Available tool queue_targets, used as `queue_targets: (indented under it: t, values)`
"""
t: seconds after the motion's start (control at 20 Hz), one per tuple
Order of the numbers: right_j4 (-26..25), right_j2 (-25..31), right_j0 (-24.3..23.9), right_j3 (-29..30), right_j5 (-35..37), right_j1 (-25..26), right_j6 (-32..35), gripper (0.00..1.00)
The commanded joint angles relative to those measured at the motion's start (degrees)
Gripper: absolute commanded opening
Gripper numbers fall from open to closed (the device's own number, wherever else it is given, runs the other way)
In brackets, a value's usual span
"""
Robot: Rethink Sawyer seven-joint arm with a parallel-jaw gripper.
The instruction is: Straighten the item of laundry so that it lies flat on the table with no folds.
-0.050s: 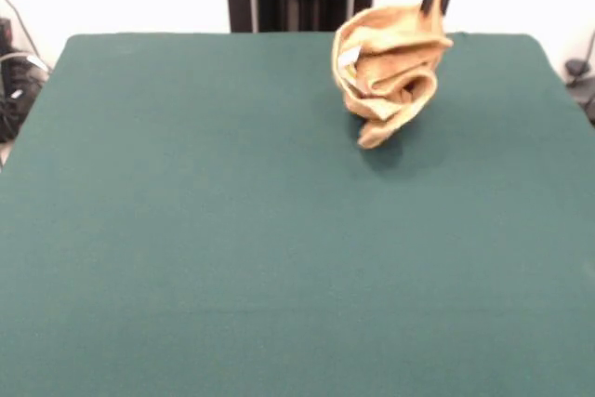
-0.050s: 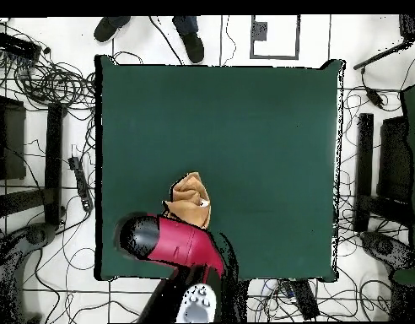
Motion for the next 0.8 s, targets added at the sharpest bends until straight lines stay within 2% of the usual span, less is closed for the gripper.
queue_targets:
  t: [0.05, 0.15, 0.3, 0.5, 0.55, 0.65, 0.8]
  values:
    - [4.0, 1.3, 1.7, 12.3, -1.2, -6.1, 15.8, 0.0]
    - [4.6, 3.2, 1.2, 15.5, -5.0, -6.4, 15.5, 0.0]
    - [5.8, 8.2, -1.1, 21.7, -15.5, -5.3, 15.0, 0.0]
    - [3.3, 16.2, -5.5, 27.1, -32.1, 1.3, 18.6, 0.0]
    - [2.2, 19.3, -7.5, 28.1, -37.0, 4.3, 20.4, 0.0]
    - [0.0, 22.1, -8.3, 28.3, -44.6, 10.0, 24.6, 0.0]
    - [-1.1, 24.2, -6.4, 27.9, -52.2, 15.6, 30.8, 0.0]
